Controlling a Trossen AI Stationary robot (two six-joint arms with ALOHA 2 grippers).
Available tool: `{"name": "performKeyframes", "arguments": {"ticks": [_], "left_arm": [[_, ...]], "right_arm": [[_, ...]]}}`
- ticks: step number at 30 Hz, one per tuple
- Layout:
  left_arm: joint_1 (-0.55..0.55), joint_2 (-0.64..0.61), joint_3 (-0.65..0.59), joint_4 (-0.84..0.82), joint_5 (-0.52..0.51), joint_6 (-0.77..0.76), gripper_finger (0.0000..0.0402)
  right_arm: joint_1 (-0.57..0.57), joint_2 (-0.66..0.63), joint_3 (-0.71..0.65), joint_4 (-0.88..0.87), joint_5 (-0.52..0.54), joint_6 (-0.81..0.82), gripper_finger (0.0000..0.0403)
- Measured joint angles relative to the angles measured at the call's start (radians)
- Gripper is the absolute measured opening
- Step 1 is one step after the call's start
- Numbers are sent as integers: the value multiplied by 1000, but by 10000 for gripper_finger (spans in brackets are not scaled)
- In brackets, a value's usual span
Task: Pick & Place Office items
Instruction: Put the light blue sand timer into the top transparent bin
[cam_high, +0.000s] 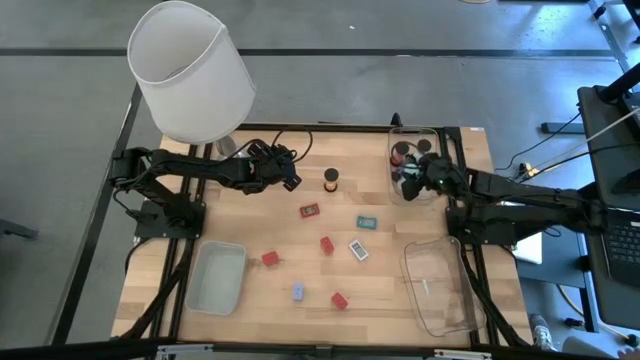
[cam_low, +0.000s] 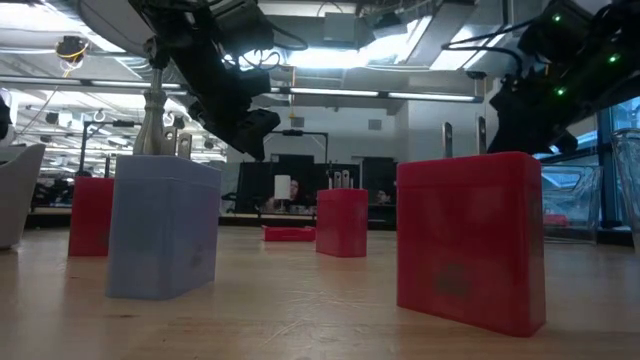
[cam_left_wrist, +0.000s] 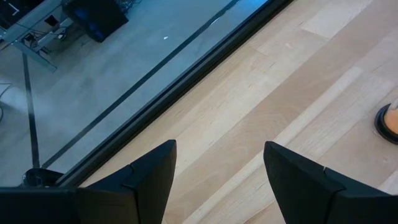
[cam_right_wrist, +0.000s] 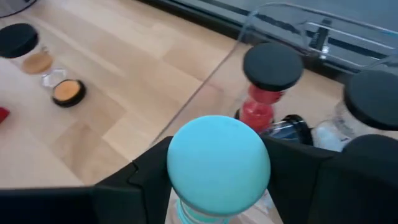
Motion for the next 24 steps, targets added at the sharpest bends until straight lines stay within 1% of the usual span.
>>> {"name": "performKeyframes", "arguments": {"ticks": [4, 8, 13, 16, 21, 24], "left_arm": [[0, 0, 0, 0, 1, 0, 239], [0, 0, 0, 0, 1, -1, 239], [0, 0, 0, 0, 2, -2, 239], [0, 0, 0, 0, 2, -2, 239], [0, 0, 0, 0, 2, -7, 239], [0, 0, 0, 0, 2, -11, 239]], "right_arm": [[36, 0, 0, 0, 13, 35, 211], [75, 17, 0, 0, 64, 89, 225], [116, 28, -35, 0, 114, 161, 206], [132, 28, -56, 13, 140, 195, 203], [154, 28, -64, 16, 143, 209, 228], [168, 29, -64, 17, 143, 197, 232]]}}
